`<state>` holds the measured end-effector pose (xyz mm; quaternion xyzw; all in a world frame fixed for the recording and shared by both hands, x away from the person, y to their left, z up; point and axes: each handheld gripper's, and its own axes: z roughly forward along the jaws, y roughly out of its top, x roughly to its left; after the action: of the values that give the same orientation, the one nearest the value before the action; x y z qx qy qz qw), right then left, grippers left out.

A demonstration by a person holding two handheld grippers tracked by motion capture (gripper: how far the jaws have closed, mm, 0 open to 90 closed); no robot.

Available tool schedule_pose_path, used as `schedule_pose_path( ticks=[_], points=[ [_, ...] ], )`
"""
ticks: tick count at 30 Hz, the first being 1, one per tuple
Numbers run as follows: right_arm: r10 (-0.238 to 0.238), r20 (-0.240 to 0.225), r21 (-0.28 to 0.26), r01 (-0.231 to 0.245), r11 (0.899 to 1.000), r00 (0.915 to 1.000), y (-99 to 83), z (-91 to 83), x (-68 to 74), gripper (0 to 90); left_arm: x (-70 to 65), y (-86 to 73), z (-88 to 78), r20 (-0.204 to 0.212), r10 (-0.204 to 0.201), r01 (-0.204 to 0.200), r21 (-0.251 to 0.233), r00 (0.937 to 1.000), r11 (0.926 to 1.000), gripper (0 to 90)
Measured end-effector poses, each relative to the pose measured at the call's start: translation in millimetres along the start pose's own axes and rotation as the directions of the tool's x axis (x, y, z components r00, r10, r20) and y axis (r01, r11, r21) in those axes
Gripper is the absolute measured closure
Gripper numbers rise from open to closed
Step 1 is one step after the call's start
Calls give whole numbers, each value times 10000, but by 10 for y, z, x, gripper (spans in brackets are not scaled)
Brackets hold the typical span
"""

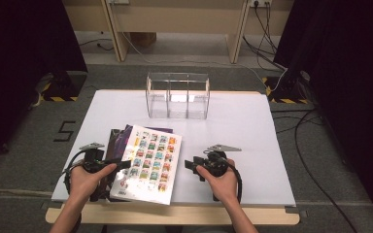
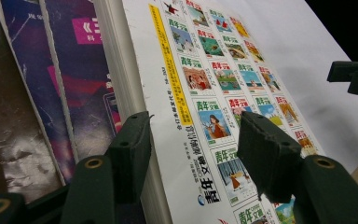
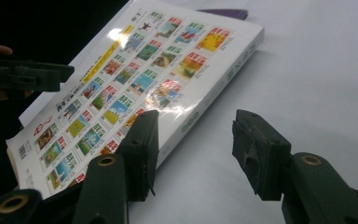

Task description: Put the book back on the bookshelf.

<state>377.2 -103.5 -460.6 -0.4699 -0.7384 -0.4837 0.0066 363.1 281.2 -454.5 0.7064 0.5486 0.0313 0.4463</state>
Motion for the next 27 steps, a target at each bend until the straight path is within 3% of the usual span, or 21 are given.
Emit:
schedule_pose_path(
  ticks=[5,11,13,27],
  points=[
    [-61,-198,531,72,9986,9998,33,148,90,500,9,0,9,-44,-16,17,85,10000,10000,455],
    [290,-303,1131,-254,9933,9991,74,334,138,489,9,11,9,-186,-15,16,80,9998,10000,467],
    [289,-236,1212,-259,9923,9993,77,355,146,488,19,20,3,-385,72,-70,41,9992,10000,467],
    [437,-155,1628,-406,9858,9989,73,512,167,475,40,11,86,-595,-90,110,336,9982,9994,491]
  ],
)
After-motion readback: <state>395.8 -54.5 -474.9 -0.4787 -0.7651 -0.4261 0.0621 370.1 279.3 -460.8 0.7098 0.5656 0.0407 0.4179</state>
